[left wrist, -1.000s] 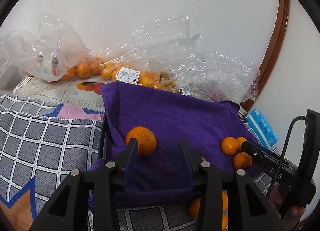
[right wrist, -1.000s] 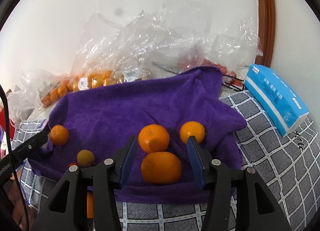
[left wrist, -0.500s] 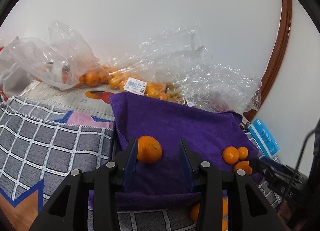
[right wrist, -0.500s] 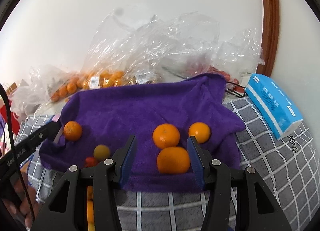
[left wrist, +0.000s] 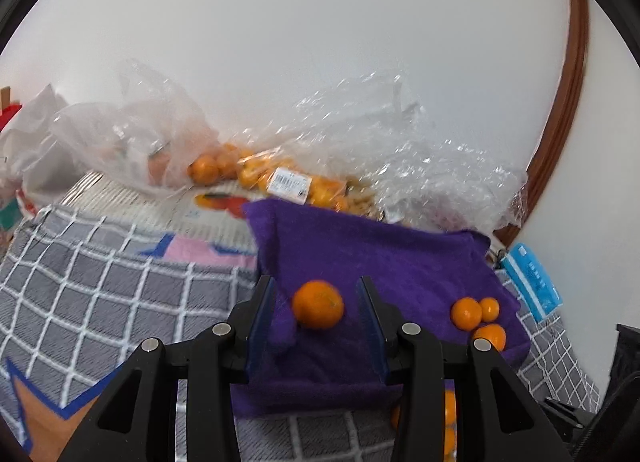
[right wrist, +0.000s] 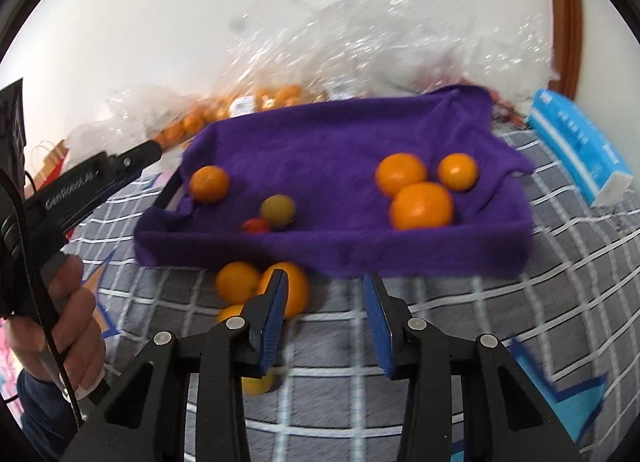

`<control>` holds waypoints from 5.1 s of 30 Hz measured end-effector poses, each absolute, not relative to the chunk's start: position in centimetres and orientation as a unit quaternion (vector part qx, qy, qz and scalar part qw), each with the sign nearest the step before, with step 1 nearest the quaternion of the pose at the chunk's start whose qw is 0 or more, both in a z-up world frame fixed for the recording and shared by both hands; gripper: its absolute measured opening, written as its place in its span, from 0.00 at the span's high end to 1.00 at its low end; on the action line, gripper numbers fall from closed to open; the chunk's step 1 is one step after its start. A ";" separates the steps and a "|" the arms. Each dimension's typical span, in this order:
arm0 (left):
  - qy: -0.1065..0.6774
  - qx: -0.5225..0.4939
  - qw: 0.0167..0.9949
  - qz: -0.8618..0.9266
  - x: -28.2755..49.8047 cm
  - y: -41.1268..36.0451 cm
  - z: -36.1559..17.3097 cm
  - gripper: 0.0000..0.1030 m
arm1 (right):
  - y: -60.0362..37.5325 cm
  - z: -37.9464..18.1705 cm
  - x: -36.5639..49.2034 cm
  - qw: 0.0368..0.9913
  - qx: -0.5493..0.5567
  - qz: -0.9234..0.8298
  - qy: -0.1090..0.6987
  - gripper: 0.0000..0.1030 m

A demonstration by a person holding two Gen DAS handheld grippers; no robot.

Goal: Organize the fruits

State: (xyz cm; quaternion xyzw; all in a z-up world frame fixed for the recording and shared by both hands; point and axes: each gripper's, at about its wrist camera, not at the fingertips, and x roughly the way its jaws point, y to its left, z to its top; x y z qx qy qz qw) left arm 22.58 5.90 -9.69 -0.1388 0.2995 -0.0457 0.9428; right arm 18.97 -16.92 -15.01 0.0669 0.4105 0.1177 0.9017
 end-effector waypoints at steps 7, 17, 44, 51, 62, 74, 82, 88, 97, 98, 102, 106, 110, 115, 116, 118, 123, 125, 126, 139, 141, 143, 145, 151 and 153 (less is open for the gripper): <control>0.336 -0.114 0.934 -0.040 19.2 7.7 -10.4 0.62 | -14.9 -16.3 19.8 0.893 0.056 0.129 0.427 0.67; 0.378 -0.078 0.920 -0.061 16.6 7.3 -12.3 0.60 | -18.0 -14.0 17.9 0.909 0.067 0.092 0.401 0.79; 0.428 -0.061 0.898 -0.082 14.9 3.1 -14.7 0.53 | -23.4 -17.7 16.2 0.908 0.009 0.030 0.419 0.70; 0.434 -0.051 0.886 -0.156 14.9 -2.3 -14.5 0.53 | -25.8 -16.7 14.9 0.920 0.039 0.021 0.390 0.70; 0.447 -0.039 0.880 -0.157 16.2 -6.3 -15.8 0.77 | -27.9 -17.4 14.8 0.912 0.094 0.040 0.398 0.70; 0.443 -0.038 0.893 -0.073 15.7 1.4 -15.7 0.76 | -27.5 -17.3 14.9 0.913 0.085 0.039 0.398 0.70; 0.426 0.014 0.902 -0.063 16.0 -0.2 -16.0 0.74 | -27.6 -17.5 15.1 0.911 0.084 0.027 0.403 0.70; 0.422 -0.061 0.900 -0.095 16.0 2.1 -16.0 0.77 | -27.4 -17.5 15.2 0.911 0.079 0.022 0.405 0.70; 0.426 -0.002 0.900 -0.090 15.7 0.4 -15.9 0.77 | -27.6 -17.4 15.0 0.913 0.084 0.027 0.399 0.70; 0.426 -0.008 0.900 -0.092 15.7 0.6 -15.9 0.77 | -27.6 -17.3 14.9 0.914 0.086 0.031 0.396 0.70; 0.423 -0.067 0.898 -0.104 15.8 2.1 -15.9 0.77 | -27.3 -17.0 14.6 0.918 0.080 0.040 0.387 0.70; 0.422 -0.086 0.896 -0.109 15.7 2.4 -16.0 0.77 | -26.7 -16.9 14.5 0.920 0.063 0.040 0.385 0.70; 0.421 -0.084 0.897 -0.108 15.6 2.3 -16.0 0.77 | -26.6 -16.8 14.5 0.921 0.060 0.031 0.384 0.70; 0.408 -0.103 0.900 -0.111 15.3 2.9 -15.6 0.77 | -26.5 -16.7 14.4 0.922 0.054 0.021 0.383 0.70; 0.402 -0.103 0.903 -0.109 15.1 2.9 -15.5 0.77 | -26.5 -16.7 14.4 0.922 0.054 0.020 0.382 0.70; 0.394 -0.100 0.907 -0.104 14.9 2.9 -15.2 0.77 | -26.5 -16.6 14.3 0.923 0.056 0.018 0.381 0.70; 0.372 -0.111 0.917 -0.098 14.4 3.6 -14.5 0.77 | -26.9 -16.5 13.9 0.926 0.066 0.010 0.372 0.70; 0.363 -0.115 0.920 -0.096 14.2 3.9 -14.3 0.77 | -27.0 -16.3 13.6 0.929 0.066 -0.003 0.364 0.70; 0.358 -0.116 0.922 -0.094 14.1 4.0 -14.2 0.77 | -27.1 -16.1 13.4 0.931 0.067 -0.009 0.358 0.70; 0.299 -0.164 0.936 -0.092 12.7 5.7 -12.6 0.77 | -25.6 -13.4 11.3 0.937 0.063 0.006 0.345 0.70; 0.293 -0.172 0.936 -0.090 12.5 6.0 -12.5 0.77 | -25.2 -12.6 11.1 0.939 0.063 0.009 0.338 0.70; 0.289 -0.178 0.936 -0.089 12.4 6.2 -12.4 0.77 | -25.0 -12.0 11.1 0.941 0.064 0.013 0.333 0.70; 0.284 -0.185 0.937 -0.089 12.3 6.5 -12.2 0.77 | -24.6 -11.3 11.0 0.945 0.060 0.017 0.322 0.70; 0.273 -0.199 0.937 -0.091 12.1 6.9 -12.0 0.77 | -23.7 -9.5 10.8 0.952 0.052 0.025 0.300 0.70; 0.271 -0.202 0.937 -0.091 12.0 7.0 -11.9 0.77 | -23.5 -9.1 10.8 0.954 0.048 0.025 0.296 0.70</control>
